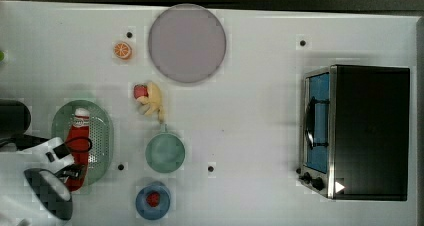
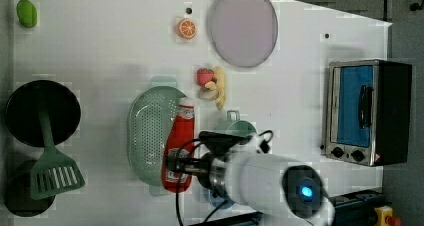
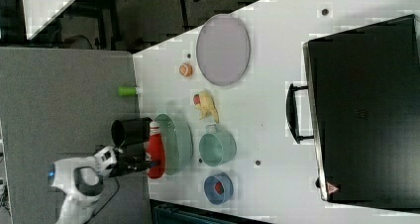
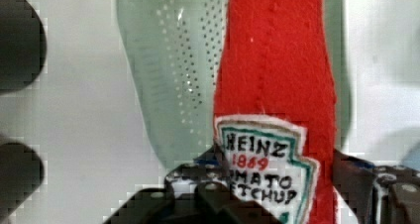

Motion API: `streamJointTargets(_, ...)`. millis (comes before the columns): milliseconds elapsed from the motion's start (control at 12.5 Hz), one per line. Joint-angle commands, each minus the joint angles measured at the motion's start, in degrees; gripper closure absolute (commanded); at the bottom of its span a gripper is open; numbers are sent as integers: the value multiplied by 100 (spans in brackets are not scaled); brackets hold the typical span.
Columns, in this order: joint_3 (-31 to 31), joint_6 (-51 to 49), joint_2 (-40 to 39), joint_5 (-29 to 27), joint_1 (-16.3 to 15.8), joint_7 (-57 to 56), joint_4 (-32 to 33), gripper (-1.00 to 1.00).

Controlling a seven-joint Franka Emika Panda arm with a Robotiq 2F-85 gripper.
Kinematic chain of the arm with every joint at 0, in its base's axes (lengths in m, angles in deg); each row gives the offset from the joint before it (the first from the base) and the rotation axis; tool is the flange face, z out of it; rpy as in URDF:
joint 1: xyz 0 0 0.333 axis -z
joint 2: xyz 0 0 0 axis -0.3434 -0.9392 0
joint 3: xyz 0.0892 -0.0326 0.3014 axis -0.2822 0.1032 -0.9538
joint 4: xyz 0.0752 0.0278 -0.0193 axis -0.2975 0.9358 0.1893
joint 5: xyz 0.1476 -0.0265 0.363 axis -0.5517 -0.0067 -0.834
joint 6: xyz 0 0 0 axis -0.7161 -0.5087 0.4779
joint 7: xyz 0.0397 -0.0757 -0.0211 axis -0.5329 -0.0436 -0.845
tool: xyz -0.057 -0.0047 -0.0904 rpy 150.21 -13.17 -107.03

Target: Pick ketchup from strainer and place it on the table

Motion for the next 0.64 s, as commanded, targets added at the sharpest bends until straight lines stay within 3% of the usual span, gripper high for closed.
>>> streamJointTargets(80,91,-764,334,-492,418,-984,-573,-22)
streamJointTargets(640,985,-2027,720,-574,933,-2276,-1530,-22)
